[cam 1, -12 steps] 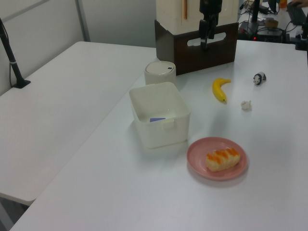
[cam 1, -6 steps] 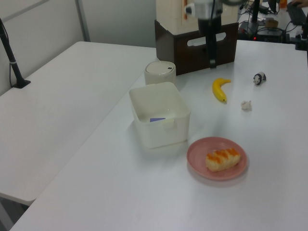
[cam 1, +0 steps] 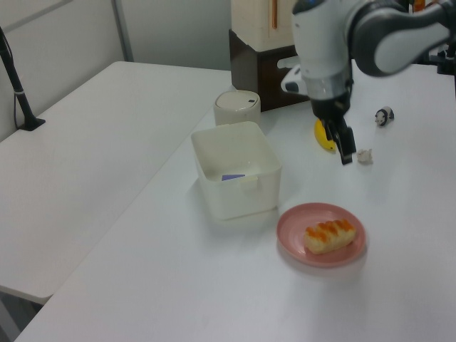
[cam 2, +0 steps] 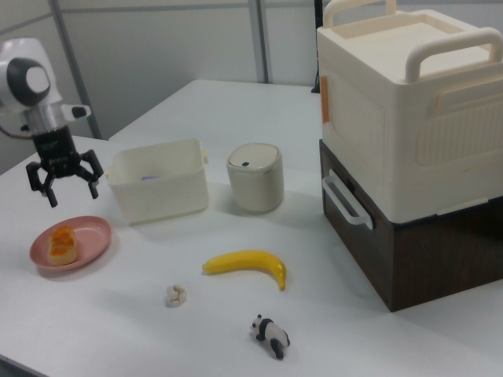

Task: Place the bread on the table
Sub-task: 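Move the open gripper over the bread roll on the pink plate, then lower the gripper onto the bread roll and close on it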

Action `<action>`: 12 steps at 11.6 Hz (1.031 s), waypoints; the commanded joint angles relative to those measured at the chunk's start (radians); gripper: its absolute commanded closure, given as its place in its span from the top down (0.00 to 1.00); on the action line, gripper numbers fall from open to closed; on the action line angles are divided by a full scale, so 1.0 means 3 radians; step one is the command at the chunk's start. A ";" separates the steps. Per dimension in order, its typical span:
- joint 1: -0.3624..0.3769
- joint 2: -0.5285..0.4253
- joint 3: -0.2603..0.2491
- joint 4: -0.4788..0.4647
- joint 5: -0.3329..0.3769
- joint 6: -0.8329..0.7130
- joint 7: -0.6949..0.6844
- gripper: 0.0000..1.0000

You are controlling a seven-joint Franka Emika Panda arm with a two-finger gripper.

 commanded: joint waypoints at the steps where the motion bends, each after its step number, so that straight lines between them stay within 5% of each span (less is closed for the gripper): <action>1: 0.0154 -0.0195 -0.0049 -0.0604 -0.0021 0.0642 0.0367 1.00; 4: 0.0410 0.0050 -0.0049 -0.0615 -0.0052 0.1001 0.0787 1.00; 12: 0.0579 0.0362 -0.0049 -0.0641 -0.0052 0.1401 0.0798 1.00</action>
